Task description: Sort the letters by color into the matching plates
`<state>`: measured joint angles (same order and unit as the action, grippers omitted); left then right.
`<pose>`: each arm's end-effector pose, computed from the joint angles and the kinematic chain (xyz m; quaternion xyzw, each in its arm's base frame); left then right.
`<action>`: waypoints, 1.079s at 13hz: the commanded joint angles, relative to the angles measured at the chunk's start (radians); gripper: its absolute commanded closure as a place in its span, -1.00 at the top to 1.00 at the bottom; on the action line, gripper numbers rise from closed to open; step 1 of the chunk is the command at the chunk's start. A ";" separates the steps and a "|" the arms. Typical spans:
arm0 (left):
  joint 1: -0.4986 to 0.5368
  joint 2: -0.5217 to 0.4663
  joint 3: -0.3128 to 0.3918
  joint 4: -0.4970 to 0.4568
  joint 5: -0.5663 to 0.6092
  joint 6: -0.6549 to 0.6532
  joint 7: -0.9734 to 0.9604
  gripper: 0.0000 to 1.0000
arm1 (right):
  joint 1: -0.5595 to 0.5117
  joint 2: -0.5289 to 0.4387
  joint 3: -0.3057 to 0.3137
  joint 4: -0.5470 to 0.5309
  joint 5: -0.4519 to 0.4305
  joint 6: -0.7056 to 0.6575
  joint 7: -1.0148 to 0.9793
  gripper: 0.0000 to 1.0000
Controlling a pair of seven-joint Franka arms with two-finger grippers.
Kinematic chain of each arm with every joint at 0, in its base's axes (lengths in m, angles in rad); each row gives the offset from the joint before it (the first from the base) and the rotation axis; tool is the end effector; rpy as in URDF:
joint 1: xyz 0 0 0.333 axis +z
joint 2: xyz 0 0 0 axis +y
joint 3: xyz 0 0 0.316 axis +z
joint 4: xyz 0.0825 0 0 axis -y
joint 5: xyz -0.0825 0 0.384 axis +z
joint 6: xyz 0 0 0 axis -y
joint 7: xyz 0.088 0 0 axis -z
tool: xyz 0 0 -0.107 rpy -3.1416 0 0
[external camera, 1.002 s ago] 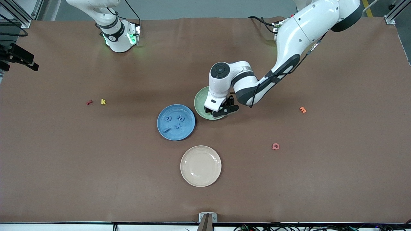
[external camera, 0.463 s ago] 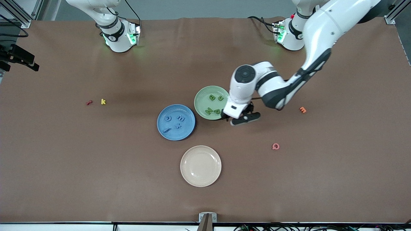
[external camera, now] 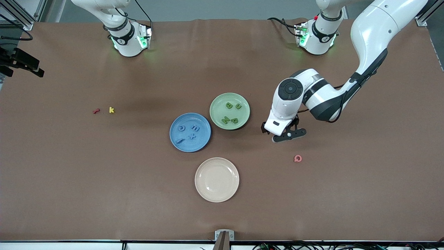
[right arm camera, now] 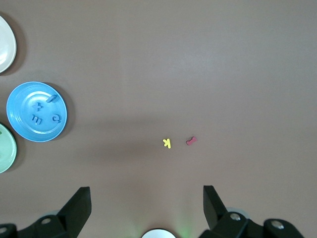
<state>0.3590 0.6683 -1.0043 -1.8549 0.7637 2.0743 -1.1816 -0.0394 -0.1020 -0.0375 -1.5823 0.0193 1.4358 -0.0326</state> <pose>0.5464 -0.3040 0.2886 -0.9937 -0.0993 -0.0190 0.0485 0.5066 -0.0379 0.6618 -0.9995 0.0209 0.0216 0.0127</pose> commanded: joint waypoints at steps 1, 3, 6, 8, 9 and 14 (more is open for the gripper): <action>0.055 -0.012 -0.007 -0.001 -0.024 0.006 0.130 0.95 | -0.022 -0.030 0.016 -0.025 0.010 0.002 0.017 1.00; 0.066 -0.060 0.036 0.000 -0.134 0.026 0.288 0.95 | -0.022 -0.030 0.014 -0.025 0.011 0.002 0.017 1.00; -0.042 -0.226 0.276 -0.009 -0.431 0.067 0.590 0.95 | -0.020 -0.028 0.014 -0.025 0.010 0.002 0.008 1.00; -0.101 -0.310 0.409 -0.013 -0.584 0.066 0.741 0.95 | -0.020 -0.028 0.014 -0.025 0.010 0.000 0.013 1.00; -0.095 -0.347 0.433 -0.024 -0.634 0.066 0.805 0.95 | -0.020 -0.028 0.014 -0.025 0.010 0.000 0.013 1.00; -0.059 -0.541 0.584 -0.136 -0.863 0.021 1.141 0.95 | -0.005 -0.030 0.024 -0.025 0.010 0.002 0.016 1.00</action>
<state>0.2806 0.2262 -0.4544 -1.9094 -0.0207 2.1130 -0.1348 -0.0397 -0.1023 -0.0315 -1.5835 0.0201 1.4351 -0.0285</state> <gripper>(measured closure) 0.022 0.000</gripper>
